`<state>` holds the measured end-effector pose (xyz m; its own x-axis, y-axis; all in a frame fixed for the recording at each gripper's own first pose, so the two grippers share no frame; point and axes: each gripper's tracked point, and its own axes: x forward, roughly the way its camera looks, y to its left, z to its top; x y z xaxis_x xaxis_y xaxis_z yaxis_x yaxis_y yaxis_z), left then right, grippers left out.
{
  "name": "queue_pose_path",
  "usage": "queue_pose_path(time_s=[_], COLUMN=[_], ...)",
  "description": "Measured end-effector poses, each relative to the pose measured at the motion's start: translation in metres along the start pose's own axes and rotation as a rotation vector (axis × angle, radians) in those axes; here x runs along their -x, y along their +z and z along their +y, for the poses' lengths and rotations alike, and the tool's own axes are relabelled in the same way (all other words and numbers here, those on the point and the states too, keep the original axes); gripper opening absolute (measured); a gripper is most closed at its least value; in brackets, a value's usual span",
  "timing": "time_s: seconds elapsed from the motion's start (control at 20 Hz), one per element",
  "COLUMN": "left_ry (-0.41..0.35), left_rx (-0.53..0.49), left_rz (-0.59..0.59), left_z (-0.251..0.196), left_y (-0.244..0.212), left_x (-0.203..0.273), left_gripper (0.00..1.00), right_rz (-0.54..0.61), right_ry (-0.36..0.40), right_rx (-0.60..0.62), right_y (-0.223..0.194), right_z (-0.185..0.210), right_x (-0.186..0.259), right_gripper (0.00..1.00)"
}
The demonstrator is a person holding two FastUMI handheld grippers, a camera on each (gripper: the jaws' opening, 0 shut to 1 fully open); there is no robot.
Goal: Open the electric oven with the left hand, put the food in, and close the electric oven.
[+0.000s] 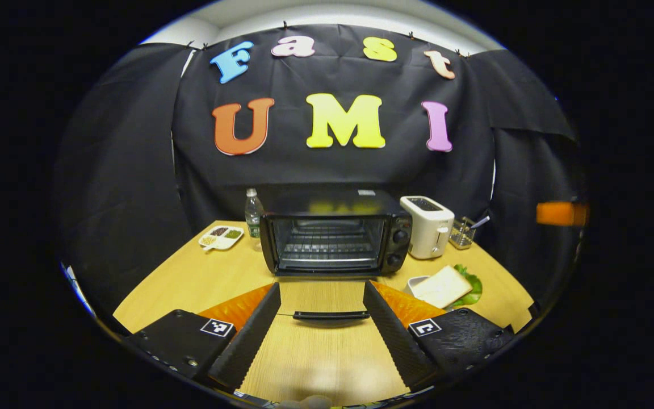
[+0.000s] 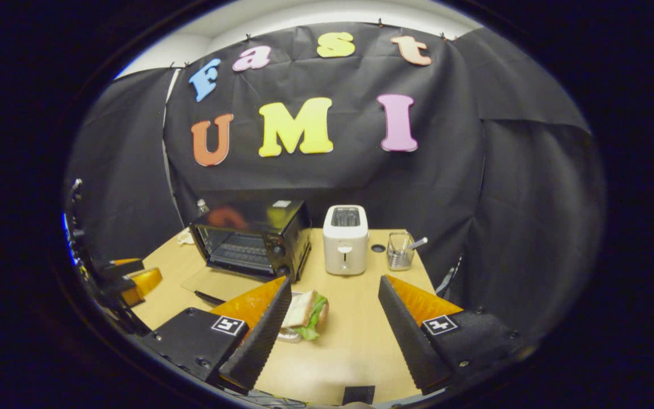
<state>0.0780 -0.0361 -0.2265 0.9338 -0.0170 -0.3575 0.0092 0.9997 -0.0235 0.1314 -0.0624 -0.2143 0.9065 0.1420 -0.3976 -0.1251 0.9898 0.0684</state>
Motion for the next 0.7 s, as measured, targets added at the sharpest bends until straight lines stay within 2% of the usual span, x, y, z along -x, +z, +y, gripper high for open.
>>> queue_pose_path(time_s=[0.25, 0.3, 0.35, 0.65, 0.7], left_ry=[0.025, 0.031, 0.036, 0.074, 0.077], left_rx=[-0.005, 0.006, 0.019, -0.008, -0.013], left_rz=[-0.115, -0.126, -0.138, -0.161, -0.153], left_z=[0.010, 0.010, 0.012, 0.020, 0.020], left_y=[0.056, 0.064, 0.072, 0.093, 0.093], left_x=[0.056, 0.064, 0.073, 0.097, 0.098], left_gripper=[0.96, 0.96, 0.96, 0.96, 0.96], right_rz=[0.111, 0.131, 0.148, 0.249, 0.259], right_ry=[0.060, 0.066, 0.076, 0.115, 0.112], right_rx=[-0.071, -0.079, -0.093, -0.191, -0.203], right_y=[-0.061, -0.073, -0.083, -0.124, -0.126], right_z=[0.018, 0.020, 0.022, 0.032, 0.031], right_x=[-0.040, -0.050, -0.059, -0.121, -0.131], right_gripper=[0.98, 0.88, 0.98, 0.96, 0.87])
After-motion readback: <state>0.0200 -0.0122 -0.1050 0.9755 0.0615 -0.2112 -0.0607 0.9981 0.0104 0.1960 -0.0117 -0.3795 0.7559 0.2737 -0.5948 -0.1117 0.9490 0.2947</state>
